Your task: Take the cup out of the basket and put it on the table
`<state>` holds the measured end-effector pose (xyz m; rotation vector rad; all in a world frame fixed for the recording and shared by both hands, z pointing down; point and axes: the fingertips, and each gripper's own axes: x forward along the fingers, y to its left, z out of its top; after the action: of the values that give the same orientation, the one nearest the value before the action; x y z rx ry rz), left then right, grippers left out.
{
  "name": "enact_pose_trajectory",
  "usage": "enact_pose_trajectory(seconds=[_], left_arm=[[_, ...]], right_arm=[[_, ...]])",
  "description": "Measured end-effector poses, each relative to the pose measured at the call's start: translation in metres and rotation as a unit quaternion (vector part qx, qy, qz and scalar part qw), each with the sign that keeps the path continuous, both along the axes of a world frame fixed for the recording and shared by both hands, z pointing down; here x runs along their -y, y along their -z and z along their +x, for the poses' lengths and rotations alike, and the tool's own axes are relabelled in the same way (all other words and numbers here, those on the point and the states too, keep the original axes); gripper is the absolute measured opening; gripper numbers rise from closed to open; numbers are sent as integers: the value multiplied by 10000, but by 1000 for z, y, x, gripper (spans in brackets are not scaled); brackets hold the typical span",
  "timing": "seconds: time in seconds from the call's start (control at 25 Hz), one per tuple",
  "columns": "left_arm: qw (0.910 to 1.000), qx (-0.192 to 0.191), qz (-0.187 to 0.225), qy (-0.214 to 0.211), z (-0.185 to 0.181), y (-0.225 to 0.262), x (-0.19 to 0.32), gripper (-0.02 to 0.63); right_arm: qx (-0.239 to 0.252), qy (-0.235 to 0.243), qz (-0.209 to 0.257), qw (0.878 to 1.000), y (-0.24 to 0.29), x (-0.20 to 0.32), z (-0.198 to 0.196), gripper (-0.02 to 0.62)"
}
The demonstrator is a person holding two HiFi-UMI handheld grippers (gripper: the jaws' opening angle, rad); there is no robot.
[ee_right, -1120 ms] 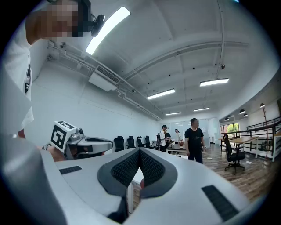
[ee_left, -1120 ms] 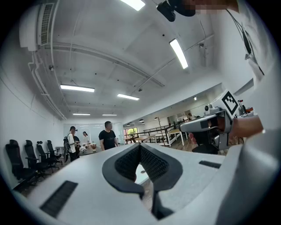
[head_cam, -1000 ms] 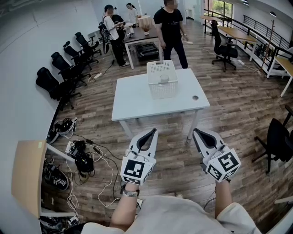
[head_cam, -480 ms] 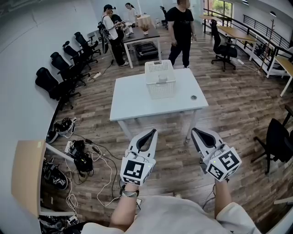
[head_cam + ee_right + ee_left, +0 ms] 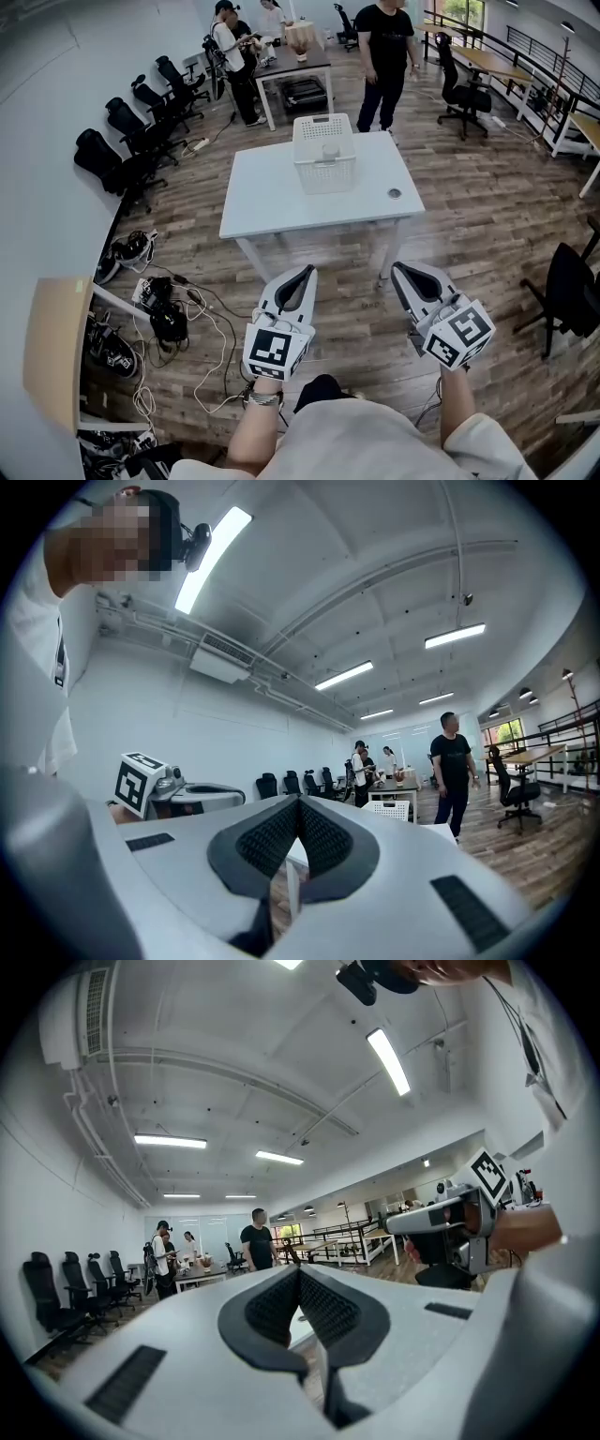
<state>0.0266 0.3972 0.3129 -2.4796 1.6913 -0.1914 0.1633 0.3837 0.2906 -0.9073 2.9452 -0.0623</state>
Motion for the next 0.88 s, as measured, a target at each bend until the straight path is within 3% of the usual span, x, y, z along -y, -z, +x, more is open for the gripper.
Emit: enact_pose_trajectory(seconds=[0.44, 0.88], left_arm=[[9999, -57, 20, -105, -7, -14, 82, 0], [9997, -59, -104, -231, -71, -25, 233, 0]], right_arm=[[-30, -61, 68, 10000, -11, 71, -6, 15], [-32, -230, 43, 9997, -12, 217, -70, 16]])
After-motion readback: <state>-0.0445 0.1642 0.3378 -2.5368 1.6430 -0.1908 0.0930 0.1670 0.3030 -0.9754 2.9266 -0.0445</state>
